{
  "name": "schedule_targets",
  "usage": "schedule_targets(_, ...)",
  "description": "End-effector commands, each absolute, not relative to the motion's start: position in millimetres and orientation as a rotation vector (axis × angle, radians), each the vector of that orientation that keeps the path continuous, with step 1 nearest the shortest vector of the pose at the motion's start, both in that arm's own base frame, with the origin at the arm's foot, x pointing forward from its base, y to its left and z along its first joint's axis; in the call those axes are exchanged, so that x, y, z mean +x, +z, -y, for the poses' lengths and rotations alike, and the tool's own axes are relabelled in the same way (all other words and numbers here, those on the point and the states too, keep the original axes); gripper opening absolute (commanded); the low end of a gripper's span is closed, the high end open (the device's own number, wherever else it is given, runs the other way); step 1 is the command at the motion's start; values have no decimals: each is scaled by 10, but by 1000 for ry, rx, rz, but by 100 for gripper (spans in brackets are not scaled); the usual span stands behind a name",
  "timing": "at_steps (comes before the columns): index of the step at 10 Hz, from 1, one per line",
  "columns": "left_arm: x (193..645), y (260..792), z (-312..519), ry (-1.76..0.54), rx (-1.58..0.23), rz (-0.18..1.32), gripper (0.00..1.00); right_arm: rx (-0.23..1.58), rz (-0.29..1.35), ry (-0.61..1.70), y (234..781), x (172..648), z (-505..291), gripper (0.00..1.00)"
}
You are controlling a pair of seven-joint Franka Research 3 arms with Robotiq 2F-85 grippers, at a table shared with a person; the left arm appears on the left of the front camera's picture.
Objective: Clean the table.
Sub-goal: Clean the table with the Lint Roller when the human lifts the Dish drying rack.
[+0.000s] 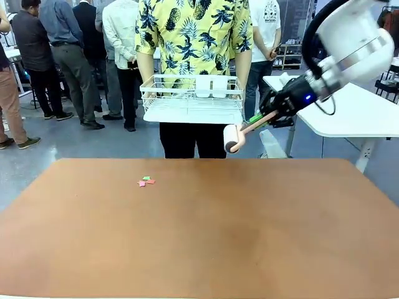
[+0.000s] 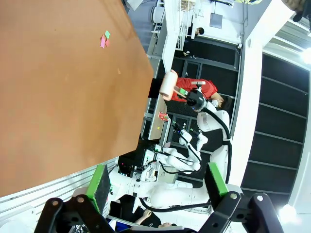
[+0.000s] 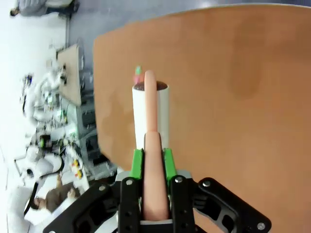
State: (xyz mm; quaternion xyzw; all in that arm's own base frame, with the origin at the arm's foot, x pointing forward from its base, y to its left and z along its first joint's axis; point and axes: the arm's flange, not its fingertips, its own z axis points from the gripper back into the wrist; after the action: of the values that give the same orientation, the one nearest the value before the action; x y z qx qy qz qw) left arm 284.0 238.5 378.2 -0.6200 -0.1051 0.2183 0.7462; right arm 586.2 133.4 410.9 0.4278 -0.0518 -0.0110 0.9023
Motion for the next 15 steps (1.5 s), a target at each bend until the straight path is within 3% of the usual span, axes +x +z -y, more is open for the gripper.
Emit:
schedule_targets(1, 2812, 3786, -2399, 477, -1366, 239, 100, 841, 116, -84, 3923, 5849, -1609, 21)
schedule_targets(9, 2812, 3786, -2399, 477, -1366, 239, 100, 830, 115, -61, 3739, 5899, -1695, 21)
schedule_targets(15, 2812, 3786, -2399, 477, -1366, 239, 100, 821, 59, -84, 3173, 6434, -2858, 21)
